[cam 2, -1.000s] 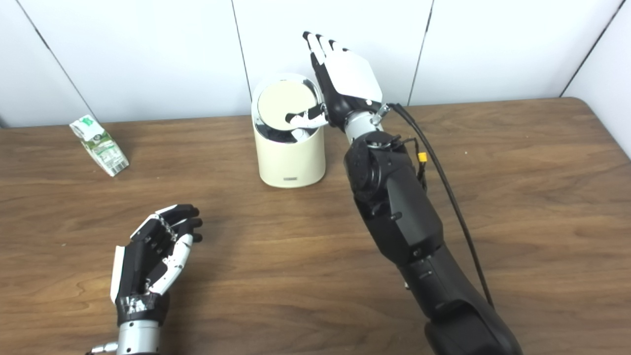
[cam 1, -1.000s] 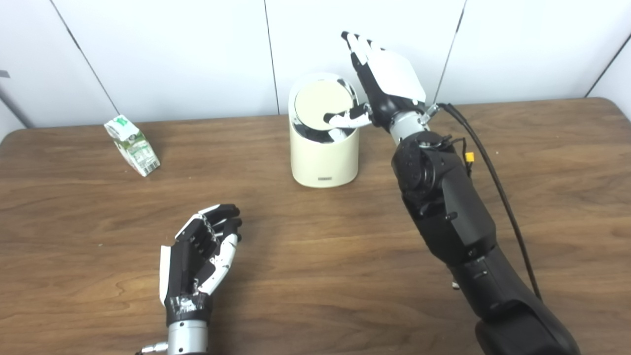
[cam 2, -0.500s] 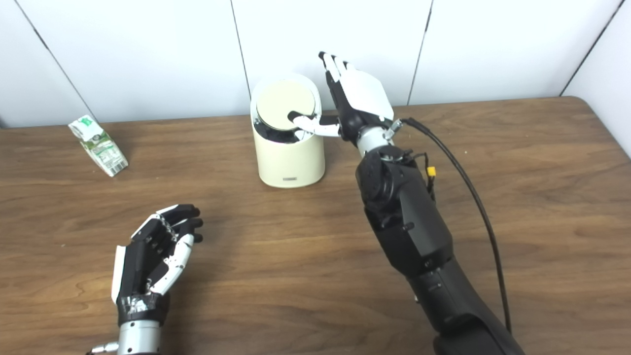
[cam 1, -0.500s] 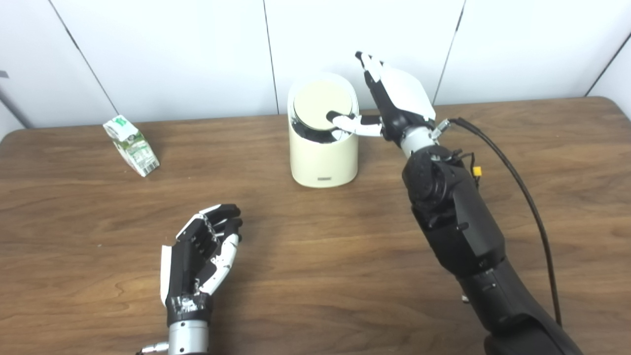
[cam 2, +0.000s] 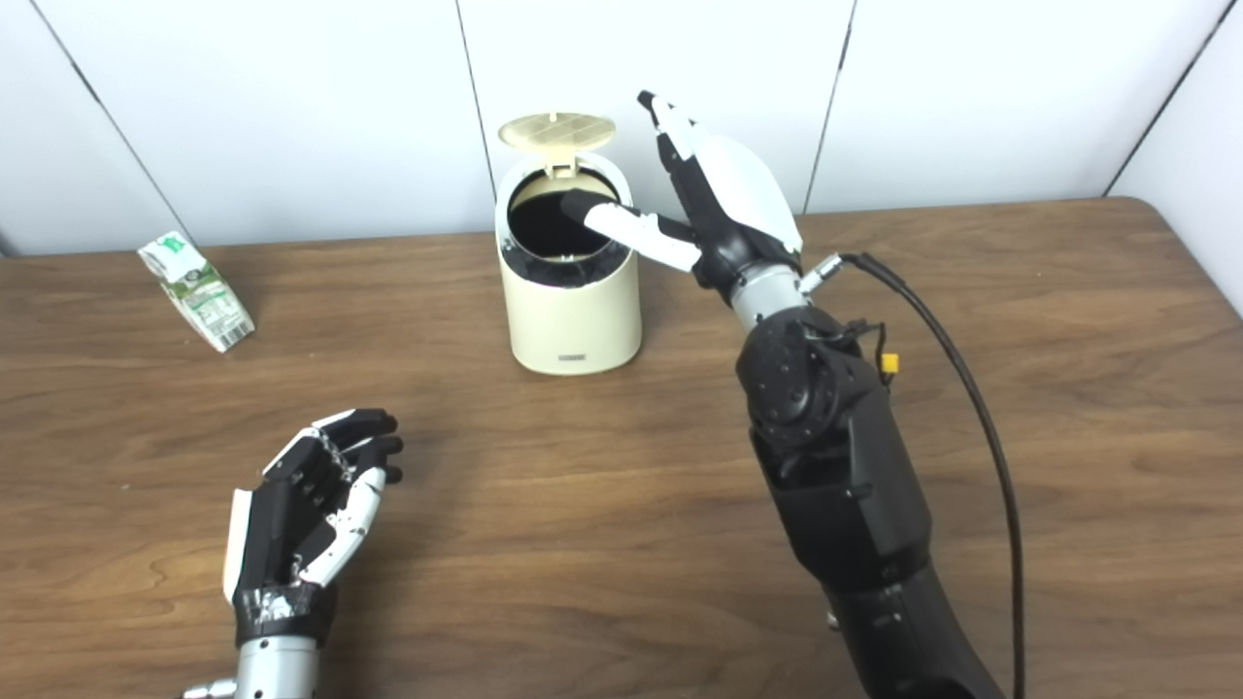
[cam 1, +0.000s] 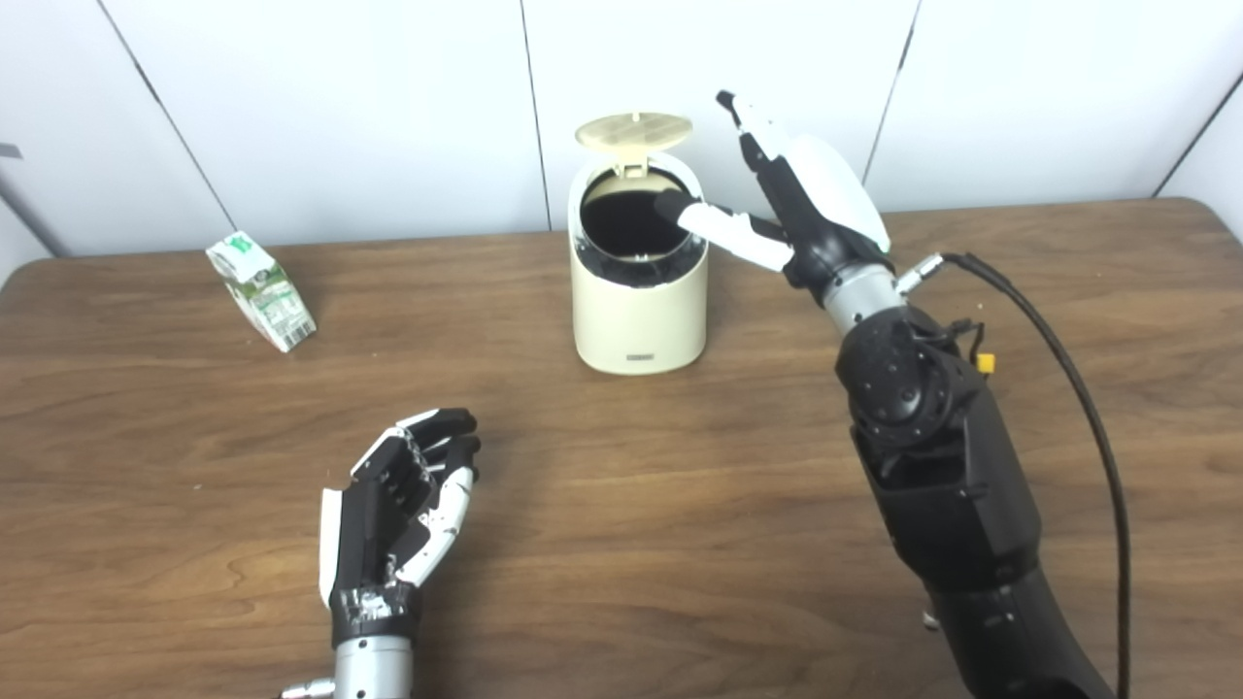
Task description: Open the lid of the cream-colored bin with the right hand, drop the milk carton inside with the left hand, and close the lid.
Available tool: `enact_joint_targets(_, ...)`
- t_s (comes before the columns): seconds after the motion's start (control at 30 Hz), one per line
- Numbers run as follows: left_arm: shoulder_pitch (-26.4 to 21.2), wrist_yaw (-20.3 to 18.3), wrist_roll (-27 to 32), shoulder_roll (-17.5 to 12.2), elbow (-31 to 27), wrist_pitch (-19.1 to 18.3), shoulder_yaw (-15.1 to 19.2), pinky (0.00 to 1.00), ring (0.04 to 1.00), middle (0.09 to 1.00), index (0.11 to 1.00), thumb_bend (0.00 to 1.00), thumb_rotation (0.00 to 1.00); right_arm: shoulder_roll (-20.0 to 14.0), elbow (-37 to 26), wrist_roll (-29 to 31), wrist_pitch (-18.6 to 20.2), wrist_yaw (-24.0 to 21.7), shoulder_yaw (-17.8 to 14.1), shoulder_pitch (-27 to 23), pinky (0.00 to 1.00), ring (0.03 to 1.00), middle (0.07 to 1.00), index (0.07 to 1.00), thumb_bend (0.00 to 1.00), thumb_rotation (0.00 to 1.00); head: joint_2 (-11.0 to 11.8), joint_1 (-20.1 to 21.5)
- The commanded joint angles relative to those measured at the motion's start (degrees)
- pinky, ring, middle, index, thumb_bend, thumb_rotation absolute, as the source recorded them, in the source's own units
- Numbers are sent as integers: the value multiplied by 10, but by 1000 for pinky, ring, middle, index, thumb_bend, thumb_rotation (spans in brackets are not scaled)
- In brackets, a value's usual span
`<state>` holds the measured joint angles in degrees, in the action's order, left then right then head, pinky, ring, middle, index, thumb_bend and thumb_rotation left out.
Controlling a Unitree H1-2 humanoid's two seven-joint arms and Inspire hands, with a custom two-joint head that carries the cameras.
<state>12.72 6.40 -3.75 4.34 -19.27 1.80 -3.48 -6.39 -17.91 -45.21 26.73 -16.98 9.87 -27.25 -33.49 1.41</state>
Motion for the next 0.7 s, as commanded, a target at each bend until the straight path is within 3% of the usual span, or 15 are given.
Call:
enact_joint_targets(0.0,16,1,-3,6,-6,25,1,570,654,677,669,287,113,-1,-39,11,-5,9,-8,-6,921,1000,1000,1000,872,1000,-1,2)
enact_joint_targets(0.2,14,0,1,5,-8,24,3,566,655,677,668,291,130,1,-101,68,-20,25,-36,62,887,996,1000,1000,882,1000,-3,2)
enact_joint_targets(0.27,14,-1,0,5,-10,21,3,567,655,677,669,288,128,1,-104,95,-65,56,-45,96,872,978,994,982,790,1000,-5,2)
enact_joint_targets(0.3,13,-1,1,4,-10,20,4,568,656,677,671,286,127,3,-102,108,-94,80,-49,119,848,954,975,954,688,991,-5,1)
enact_joint_targets(0.4,12,-3,2,2,-12,19,6,568,655,676,671,284,131,14,-100,131,-156,138,-60,187,780,875,882,868,355,847,-7,0)
enact_joint_targets(0.43,12,-3,1,2,-13,18,7,567,653,675,670,286,136,16,-99,138,-173,152,-62,204,758,854,859,846,295,786,-8,-1)
enact_joint_targets(0.5,12,-3,0,2,-15,17,8,565,651,673,667,290,145,22,-90,148,-208,183,-68,237,690,802,812,798,239,591,-10,-3)
enact_joint_targets(0.67,17,-6,2,-1,-21,20,11,569,649,676,669,291,139,33,-74,168,-253,229,-79,294,549,680,702,690,272,312,-14,-8)
